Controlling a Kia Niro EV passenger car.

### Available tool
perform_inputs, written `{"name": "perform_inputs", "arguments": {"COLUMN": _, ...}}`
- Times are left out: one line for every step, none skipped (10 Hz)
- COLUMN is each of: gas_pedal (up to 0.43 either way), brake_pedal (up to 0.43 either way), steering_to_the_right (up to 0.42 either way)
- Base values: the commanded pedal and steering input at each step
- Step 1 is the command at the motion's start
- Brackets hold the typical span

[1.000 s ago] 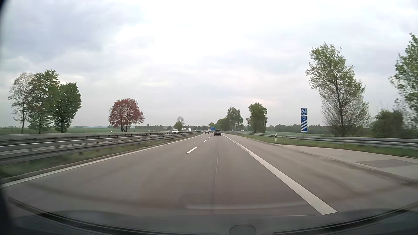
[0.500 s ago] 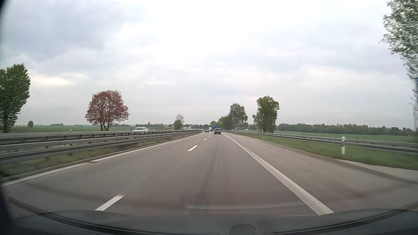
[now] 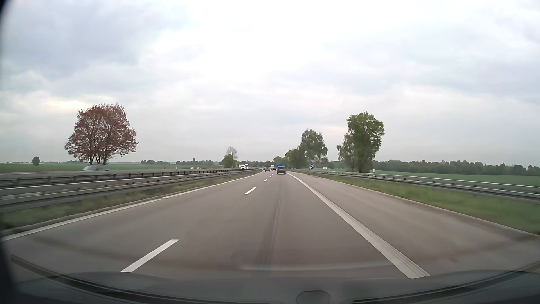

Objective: Follow the waypoints while adhering to traffic rules and regulations

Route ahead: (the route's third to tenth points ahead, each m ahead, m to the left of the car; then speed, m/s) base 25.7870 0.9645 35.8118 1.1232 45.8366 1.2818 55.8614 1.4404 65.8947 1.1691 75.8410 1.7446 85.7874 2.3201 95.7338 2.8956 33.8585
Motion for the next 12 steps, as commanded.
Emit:
{"name": "perform_inputs", "arguments": {"gas_pedal": 0.197, "brake_pedal": 0.000, "steering_to_the_right": -0.004}}
{"name": "perform_inputs", "arguments": {"gas_pedal": 0.197, "brake_pedal": 0.000, "steering_to_the_right": -0.004}}
{"name": "perform_inputs", "arguments": {"gas_pedal": 0.197, "brake_pedal": 0.000, "steering_to_the_right": -0.004}}
{"name": "perform_inputs", "arguments": {"gas_pedal": 0.197, "brake_pedal": 0.000, "steering_to_the_right": -0.004}}
{"name": "perform_inputs", "arguments": {"gas_pedal": 0.197, "brake_pedal": 0.000, "steering_to_the_right": -0.004}}
{"name": "perform_inputs", "arguments": {"gas_pedal": 0.197, "brake_pedal": 0.000, "steering_to_the_right": -0.004}}
{"name": "perform_inputs", "arguments": {"gas_pedal": 0.197, "brake_pedal": 0.000, "steering_to_the_right": -0.004}}
{"name": "perform_inputs", "arguments": {"gas_pedal": 0.197, "brake_pedal": 0.000, "steering_to_the_right": -0.004}}
{"name": "perform_inputs", "arguments": {"gas_pedal": 0.197, "brake_pedal": 0.000, "steering_to_the_right": -0.004}}
{"name": "perform_inputs", "arguments": {"gas_pedal": 0.189, "brake_pedal": 0.000, "steering_to_the_right": -0.004}}
{"name": "perform_inputs", "arguments": {"gas_pedal": 0.177, "brake_pedal": 0.000, "steering_to_the_right": -0.004}}
{"name": "perform_inputs", "arguments": {"gas_pedal": 0.177, "brake_pedal": 0.000, "steering_to_the_right": -0.004}}
